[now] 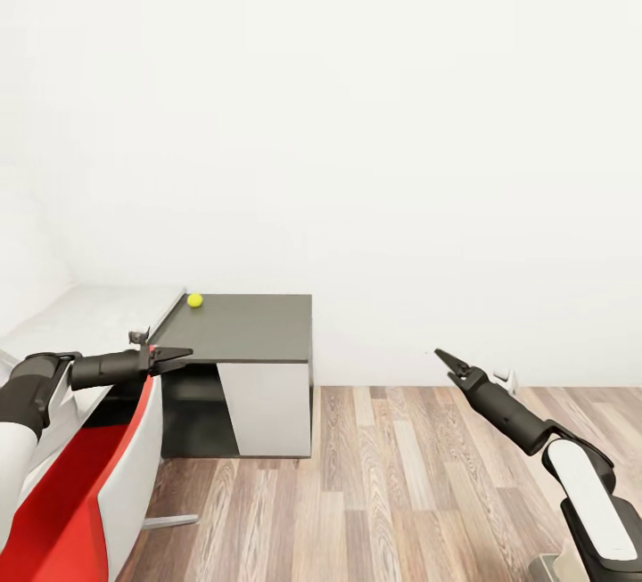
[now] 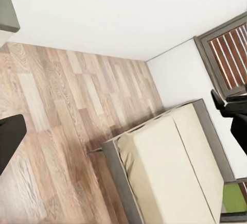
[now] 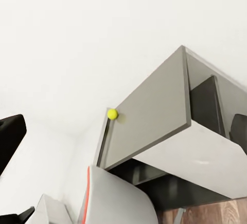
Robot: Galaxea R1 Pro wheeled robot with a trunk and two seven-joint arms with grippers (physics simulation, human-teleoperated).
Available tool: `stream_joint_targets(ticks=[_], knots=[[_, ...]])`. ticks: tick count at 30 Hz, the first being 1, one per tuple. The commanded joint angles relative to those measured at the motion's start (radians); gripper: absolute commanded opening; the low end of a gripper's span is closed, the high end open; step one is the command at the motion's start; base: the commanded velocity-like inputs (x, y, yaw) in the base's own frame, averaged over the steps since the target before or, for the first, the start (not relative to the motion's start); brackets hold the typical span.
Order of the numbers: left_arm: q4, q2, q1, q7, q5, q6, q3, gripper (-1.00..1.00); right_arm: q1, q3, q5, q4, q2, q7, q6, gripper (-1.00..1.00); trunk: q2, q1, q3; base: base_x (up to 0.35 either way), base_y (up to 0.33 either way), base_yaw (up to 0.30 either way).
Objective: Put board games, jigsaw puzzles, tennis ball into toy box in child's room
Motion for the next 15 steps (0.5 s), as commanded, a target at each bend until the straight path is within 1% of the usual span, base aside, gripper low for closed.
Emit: stream_joint_targets(ticks=[1,11,14,15], knots=[[0.000,-0.001,-0.001,-0.005,-0.010,0.010,0.006,1.00,-0.001,-0.003,-0.002,-0.002,-0.001,0.004,0.006,1.00,-0.002,0.001,-0.002,0.000,0.000,0.000],[0.000,-0.001,-0.001,0.003,-0.014,0.013,0.008,1.00,-0.001,-0.005,-0.002,-0.003,-0.006,0.000,0.007,1.00,-0.002,0.001,-0.002,0.000,0.000,0.000],[0.000,-0.001,-0.001,0.037,-0.014,0.013,0.008,1.00,-0.001,0.003,-0.002,-0.022,-0.009,-0.001,0.021,1.00,-0.002,0.001,-0.002,0.000,0.000,0.000],[0.000,-0.001,-0.001,0.051,-0.013,0.013,0.008,1.00,-0.001,0.007,-0.001,-0.044,-0.010,-0.002,0.036,1.00,-0.002,0.001,-0.002,0.000,0.000,0.000]])
